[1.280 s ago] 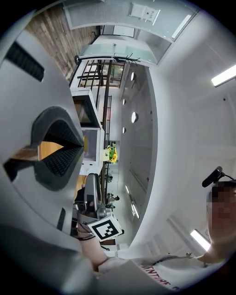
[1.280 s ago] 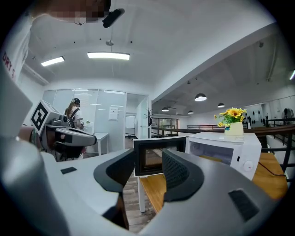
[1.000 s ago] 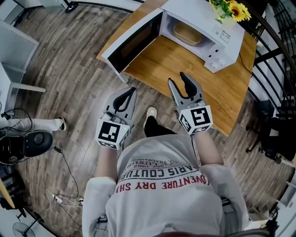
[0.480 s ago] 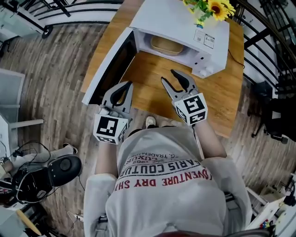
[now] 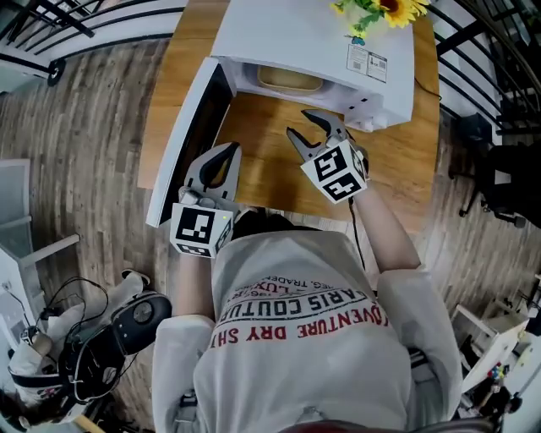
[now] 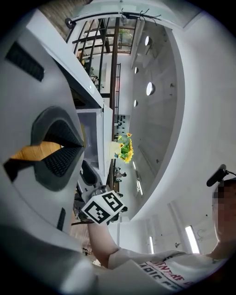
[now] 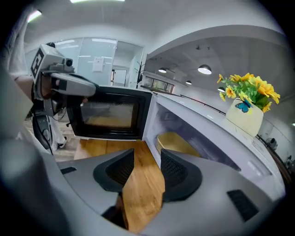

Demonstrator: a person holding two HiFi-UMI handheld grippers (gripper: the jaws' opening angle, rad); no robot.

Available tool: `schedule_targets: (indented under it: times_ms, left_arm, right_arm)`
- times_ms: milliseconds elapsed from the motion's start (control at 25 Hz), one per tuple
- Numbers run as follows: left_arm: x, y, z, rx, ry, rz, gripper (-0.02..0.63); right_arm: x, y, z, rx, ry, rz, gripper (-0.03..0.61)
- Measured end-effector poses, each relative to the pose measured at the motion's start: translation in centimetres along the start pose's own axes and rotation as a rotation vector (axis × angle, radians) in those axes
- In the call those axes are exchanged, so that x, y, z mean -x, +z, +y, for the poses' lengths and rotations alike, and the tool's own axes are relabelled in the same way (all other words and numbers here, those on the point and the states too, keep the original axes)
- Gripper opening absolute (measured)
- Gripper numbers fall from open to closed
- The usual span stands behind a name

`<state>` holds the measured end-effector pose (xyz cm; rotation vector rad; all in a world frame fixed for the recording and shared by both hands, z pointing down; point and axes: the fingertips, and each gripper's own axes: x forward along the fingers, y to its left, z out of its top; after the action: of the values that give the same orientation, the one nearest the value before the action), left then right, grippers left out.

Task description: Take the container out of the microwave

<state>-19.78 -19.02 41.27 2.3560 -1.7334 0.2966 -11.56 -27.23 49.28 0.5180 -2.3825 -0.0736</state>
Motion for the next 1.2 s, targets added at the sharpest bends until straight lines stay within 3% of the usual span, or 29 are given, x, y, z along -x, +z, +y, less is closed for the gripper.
schedule_targets:
  times_ms: [360,600,920,1200]
  left_arm:
    - [-1.7,0.2,1.4,-0.008,-0.077,-0.010,0.012]
    - [-2.0,0.2,2.0,0.014,-0.078,-0.009,0.012]
    - [-2.0,0.1,2.0,0.039,-0.070,-0.004,0.012]
    - [-1.9,-0.3,1.8,0.023,-0.079,0.010,0.012]
  right_arm:
    - [-6.1,-0.9,-2.9,0.159,-0.023,0.191,0.196]
    - [-9.3,-2.6,-3.6,0.311,0.005,0.336,0.198]
    - [-11.3,-3.6,-5.0,0.391,0.027,0.403,0.196]
    - [-12.3,-4.6,-5.2,0.478,0.046,0.450,0.117]
